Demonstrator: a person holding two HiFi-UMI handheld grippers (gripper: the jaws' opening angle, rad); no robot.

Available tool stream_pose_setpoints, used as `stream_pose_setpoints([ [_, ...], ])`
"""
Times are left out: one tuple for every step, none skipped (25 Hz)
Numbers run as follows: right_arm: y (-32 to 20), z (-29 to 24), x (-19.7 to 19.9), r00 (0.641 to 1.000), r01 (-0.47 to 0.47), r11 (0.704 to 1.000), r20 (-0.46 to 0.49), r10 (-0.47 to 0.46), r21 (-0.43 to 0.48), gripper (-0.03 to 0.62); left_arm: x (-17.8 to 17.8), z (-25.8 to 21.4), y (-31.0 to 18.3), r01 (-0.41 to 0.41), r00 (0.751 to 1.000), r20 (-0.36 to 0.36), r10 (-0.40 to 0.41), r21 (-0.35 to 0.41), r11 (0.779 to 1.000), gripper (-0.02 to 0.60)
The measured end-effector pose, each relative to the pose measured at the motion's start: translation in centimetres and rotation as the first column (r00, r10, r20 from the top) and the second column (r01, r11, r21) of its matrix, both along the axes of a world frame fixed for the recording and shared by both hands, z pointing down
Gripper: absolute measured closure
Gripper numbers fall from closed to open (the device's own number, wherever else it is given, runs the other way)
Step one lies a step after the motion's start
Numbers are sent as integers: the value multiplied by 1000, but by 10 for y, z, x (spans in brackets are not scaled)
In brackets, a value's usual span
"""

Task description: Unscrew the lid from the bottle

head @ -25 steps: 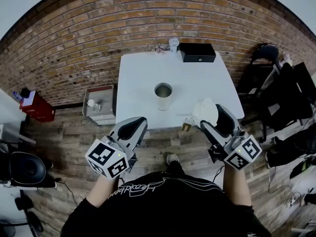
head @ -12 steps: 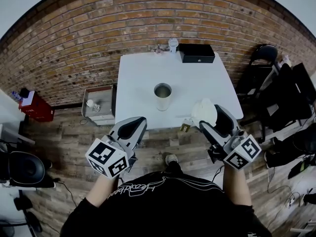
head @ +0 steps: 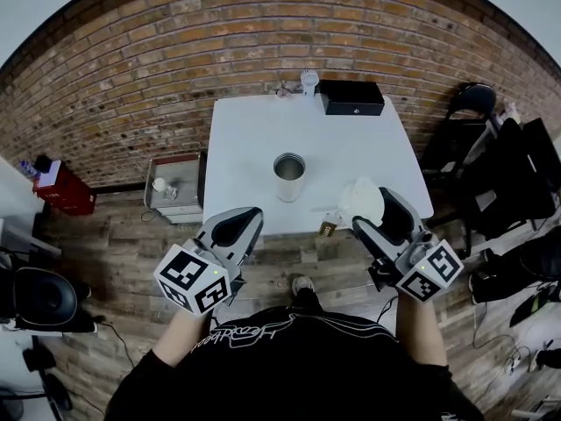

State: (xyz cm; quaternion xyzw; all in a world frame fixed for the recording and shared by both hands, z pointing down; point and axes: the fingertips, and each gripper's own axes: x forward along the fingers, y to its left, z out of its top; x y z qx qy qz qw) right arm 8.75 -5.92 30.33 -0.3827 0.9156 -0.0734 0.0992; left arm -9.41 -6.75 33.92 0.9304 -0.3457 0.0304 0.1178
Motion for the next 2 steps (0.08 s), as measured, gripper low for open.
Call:
stream_pose_setpoints([
  [-3, 0, 1, 1000, 1, 1000, 0, -1, -1, 267, 1, 0, -3, 0, 1000, 1, 0, 0, 1000, 549],
  [-6, 0, 2, 1000, 2, 1000, 0, -2, -2, 267, 3, -1, -6, 0, 1000, 1, 0, 0, 1000, 549],
])
